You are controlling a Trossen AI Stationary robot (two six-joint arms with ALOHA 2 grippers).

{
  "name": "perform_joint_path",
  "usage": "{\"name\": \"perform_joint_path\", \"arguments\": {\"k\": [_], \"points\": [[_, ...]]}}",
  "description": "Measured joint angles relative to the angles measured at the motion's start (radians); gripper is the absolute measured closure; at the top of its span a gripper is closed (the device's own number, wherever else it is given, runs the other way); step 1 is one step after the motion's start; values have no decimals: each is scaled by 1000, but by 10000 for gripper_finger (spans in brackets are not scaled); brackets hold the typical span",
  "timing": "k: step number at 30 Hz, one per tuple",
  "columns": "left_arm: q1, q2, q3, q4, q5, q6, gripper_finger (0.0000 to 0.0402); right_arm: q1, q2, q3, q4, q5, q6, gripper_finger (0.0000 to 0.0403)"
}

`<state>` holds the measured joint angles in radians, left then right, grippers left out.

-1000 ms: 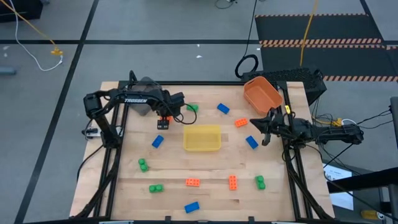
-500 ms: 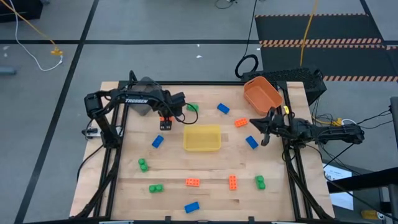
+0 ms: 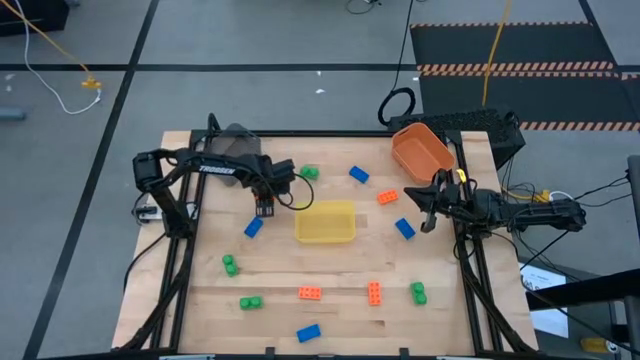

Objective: Sort & place blocks by color
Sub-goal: Put the orange game piece into the black bin

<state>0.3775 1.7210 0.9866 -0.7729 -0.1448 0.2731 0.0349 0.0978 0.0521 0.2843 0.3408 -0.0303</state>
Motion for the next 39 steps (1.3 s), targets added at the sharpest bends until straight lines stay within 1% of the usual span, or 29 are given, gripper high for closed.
{"name": "perform_joint_path", "arguments": {"k": [5,8,10,12,17,21,24,29,39], "points": [[10,-29,115,-165,-94,7,262,0,0,0,42,4,-24,403],[40,-55,202,-266,-207,5,262,0,0,0,41,5,-27,403],[81,-80,243,-307,-265,-3,262,0,1,0,40,3,-27,403],[131,-93,277,-354,-280,-10,262,0,2,0,38,3,-27,403],[263,-145,330,-349,-279,-50,262,0,9,0,17,2,-11,403],[362,-150,333,-357,-247,-81,262,0,12,0,17,-2,-9,403],[407,-150,333,-359,-224,-90,262,0,12,0,19,-2,-8,403],[424,-150,333,-359,-214,-93,262,0,12,0,22,-2,-8,403],[425,-150,333,-348,-196,-100,262,0,12,0,21,-2,-8,403]]}}
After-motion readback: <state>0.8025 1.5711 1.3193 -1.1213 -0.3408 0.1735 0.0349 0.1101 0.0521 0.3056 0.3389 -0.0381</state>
